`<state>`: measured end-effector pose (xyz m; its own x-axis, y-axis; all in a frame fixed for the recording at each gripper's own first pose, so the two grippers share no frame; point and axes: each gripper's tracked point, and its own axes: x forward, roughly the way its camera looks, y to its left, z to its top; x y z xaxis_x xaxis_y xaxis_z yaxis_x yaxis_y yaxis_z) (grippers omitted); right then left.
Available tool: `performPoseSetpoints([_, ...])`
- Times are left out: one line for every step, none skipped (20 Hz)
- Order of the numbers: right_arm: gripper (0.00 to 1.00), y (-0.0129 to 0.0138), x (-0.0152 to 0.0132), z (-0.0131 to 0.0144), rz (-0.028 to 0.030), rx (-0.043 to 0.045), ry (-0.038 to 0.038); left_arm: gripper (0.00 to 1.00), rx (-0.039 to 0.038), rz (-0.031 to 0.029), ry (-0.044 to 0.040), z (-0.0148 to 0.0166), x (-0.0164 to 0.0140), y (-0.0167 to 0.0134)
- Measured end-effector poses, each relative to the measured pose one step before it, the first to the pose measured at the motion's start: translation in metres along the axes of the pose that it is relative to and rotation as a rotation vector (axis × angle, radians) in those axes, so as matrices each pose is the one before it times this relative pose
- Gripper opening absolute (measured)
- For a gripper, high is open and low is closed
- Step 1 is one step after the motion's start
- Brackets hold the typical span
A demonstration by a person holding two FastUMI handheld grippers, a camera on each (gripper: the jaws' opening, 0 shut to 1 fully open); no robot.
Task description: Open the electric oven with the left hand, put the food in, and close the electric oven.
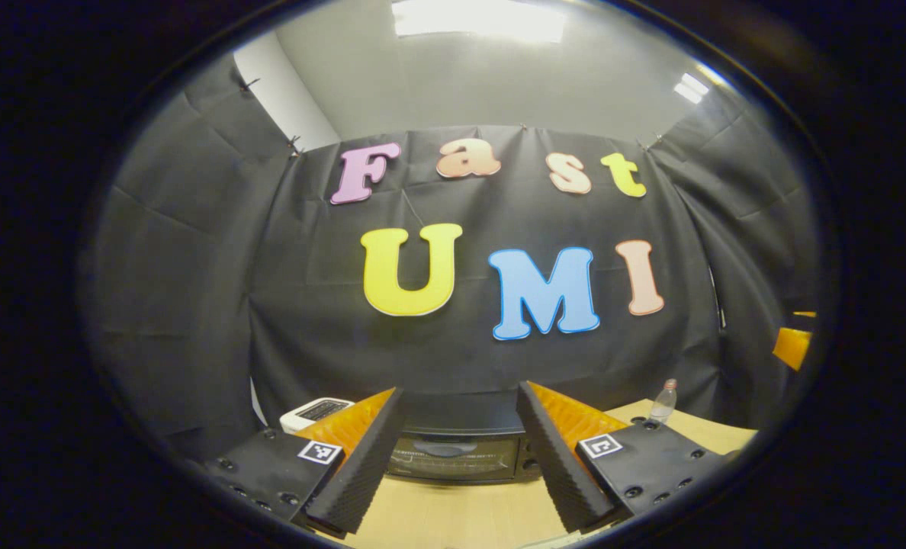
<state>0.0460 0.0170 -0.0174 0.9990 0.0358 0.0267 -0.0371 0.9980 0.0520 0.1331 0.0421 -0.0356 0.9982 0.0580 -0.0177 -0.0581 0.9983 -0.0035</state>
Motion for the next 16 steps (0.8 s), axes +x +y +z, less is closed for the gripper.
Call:
performPoseSetpoints([0.97,0.00215,0.00532,-0.00261,-0.01331,-0.00642,0.00613,1.00,-0.00452,-0.00539,0.00988,-0.00859,0.01365,0.00533])
performPoseSetpoints([0.97,0.00462,0.00514,-0.00113,-0.00867,-0.00104,0.00578,1.00,-0.00263,-0.00646,0.01040,-0.00834,0.01329,0.00370])
performPoseSetpoints([0.97,0.00532,0.00594,0.00043,-0.00811,0.00281,-0.00207,1.00,-0.00273,-0.00720,0.01005,-0.00764,0.01170,0.00385])
performPoseSetpoints([0.97,0.00355,0.00484,0.00054,-0.00918,0.00112,-0.00235,1.00,-0.00274,-0.00941,0.01303,-0.00916,0.01286,0.00287])
performPoseSetpoints([0.97,0.00314,0.00414,-0.00296,-0.00771,-0.00098,0.00410,1.00,-0.00241,-0.00870,0.01919,-0.01152,0.01253,0.00184])
performPoseSetpoints([0.97,0.00439,0.00533,-0.00361,-0.00765,-0.00325,0.00826,1.00,-0.00457,-0.00651,0.01782,-0.00972,0.01189,0.00315])
performPoseSetpoints([0.97,0.00339,0.00462,-0.00360,-0.00821,-0.00533,0.00788,1.00,-0.00672,-0.00848,0.01532,-0.01068,0.01000,0.00144])
performPoseSetpoints([0.97,0.00232,0.00502,-0.00283,-0.01251,-0.00478,0.00583,0.97,-0.00437,-0.01038,0.01597,-0.00898,0.01098,0.00187])
performPoseSetpoints([0.97,0.00236,0.00309,-0.00173,-0.01288,-0.00113,0.00455,1.00,0.00225,-0.00818,0.01295,-0.00921,0.01046,0.00184])
performPoseSetpoints([0.97,0.00172,0.00270,-0.00230,-0.01393,0.00191,0.00647,1.00,0.00732,-0.00722,0.01083,-0.00639,0.01040,0.00301])
performPoseSetpoints([0.97,0.00249,0.00261,-0.00224,-0.01120,0.00253,0.00904,0.99,0.00781,-0.00907,0.01128,-0.00673,0.01082,0.00138])
performPoseSetpoints([0.97,0.00175,0.00308,-0.00236,-0.01268,0.00001,0.00707,0.97,0.00571,-0.00725,0.01154,-0.00683,0.01076,0.00100])
performPoseSetpoints([0.97,-0.00110,0.00143,-0.00010,-0.01368,-0.00246,0.00160,1.00,0.00203,-0.00884,0.00994,-0.00862,0.01057,0.00082])
performPoseSetpoints([0.97,-0.00045,0.00113,0.00029,-0.01368,-0.00515,-0.00097,1.00,0.00059,-0.00678,0.01642,-0.00822,0.01025,-0.00025])
performPoseSetpoints([0.97,0.00035,0.00209,-0.00021,-0.01218,-0.00705,0.00240,1.00,0.00126,-0.00946,0.01673,-0.01034,0.00959,0.00061])
performPoseSetpoints([0.97,0.00361,0.00277,-0.00312,-0.00954,-0.00847,0.00483,1.00,0.00235,-0.00614,0.01218,-0.00783,0.00905,-0.00013])
